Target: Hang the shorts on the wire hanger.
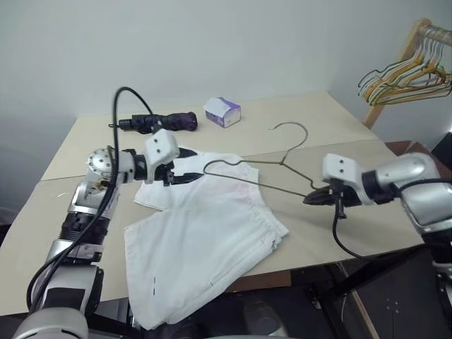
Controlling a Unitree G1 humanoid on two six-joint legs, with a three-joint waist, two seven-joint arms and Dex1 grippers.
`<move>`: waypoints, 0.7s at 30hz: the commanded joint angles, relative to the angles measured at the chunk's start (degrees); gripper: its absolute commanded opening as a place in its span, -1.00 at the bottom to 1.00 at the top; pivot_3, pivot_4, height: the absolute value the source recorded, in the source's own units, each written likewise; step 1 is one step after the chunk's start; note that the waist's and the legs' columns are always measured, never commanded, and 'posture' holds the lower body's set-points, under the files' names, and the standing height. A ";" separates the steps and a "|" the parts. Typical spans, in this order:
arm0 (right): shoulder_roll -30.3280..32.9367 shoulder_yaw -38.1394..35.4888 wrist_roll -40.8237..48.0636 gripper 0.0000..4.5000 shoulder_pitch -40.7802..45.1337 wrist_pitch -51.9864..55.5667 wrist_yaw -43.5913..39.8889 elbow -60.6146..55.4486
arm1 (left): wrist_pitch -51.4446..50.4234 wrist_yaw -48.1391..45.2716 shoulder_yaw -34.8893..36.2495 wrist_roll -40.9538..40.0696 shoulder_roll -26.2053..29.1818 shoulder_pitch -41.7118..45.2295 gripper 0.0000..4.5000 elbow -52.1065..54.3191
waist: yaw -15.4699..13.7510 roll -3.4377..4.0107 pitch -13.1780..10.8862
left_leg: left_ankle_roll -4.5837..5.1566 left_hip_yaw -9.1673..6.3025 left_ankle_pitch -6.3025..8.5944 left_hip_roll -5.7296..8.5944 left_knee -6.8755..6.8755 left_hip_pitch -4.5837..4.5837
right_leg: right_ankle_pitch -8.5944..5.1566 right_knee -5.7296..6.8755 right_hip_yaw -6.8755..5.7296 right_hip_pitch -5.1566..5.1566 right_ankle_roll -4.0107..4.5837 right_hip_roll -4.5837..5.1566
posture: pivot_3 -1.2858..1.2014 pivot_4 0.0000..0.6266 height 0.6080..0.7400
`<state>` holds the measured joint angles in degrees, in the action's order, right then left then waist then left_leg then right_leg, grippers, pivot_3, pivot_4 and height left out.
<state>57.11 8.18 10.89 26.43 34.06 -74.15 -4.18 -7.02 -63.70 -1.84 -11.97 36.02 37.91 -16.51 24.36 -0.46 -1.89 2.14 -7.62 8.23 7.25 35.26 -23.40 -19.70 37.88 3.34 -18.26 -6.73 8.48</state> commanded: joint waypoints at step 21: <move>-3.87 -7.78 20.31 -1.00 -6.06 41.87 7.79 13.73 | -12.95 -3.61 8.16 -17.61 6.35 -15.59 0.99 26.72 | -2.23 0.12 0.20 | -0.38 0.11 0.25 -0.03 0.02 -0.02 | 0.18 -0.21 0.03 0.05 0.25 -0.01 | -0.22 -1.00 1.00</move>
<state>51.90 -0.23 29.52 18.80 76.09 -64.15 9.99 -20.00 -67.93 5.40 -29.18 41.39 22.06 8.43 22.14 -0.34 -1.69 1.76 -7.51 8.48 7.22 35.28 -23.41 -19.51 37.65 3.38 -18.21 -6.50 8.47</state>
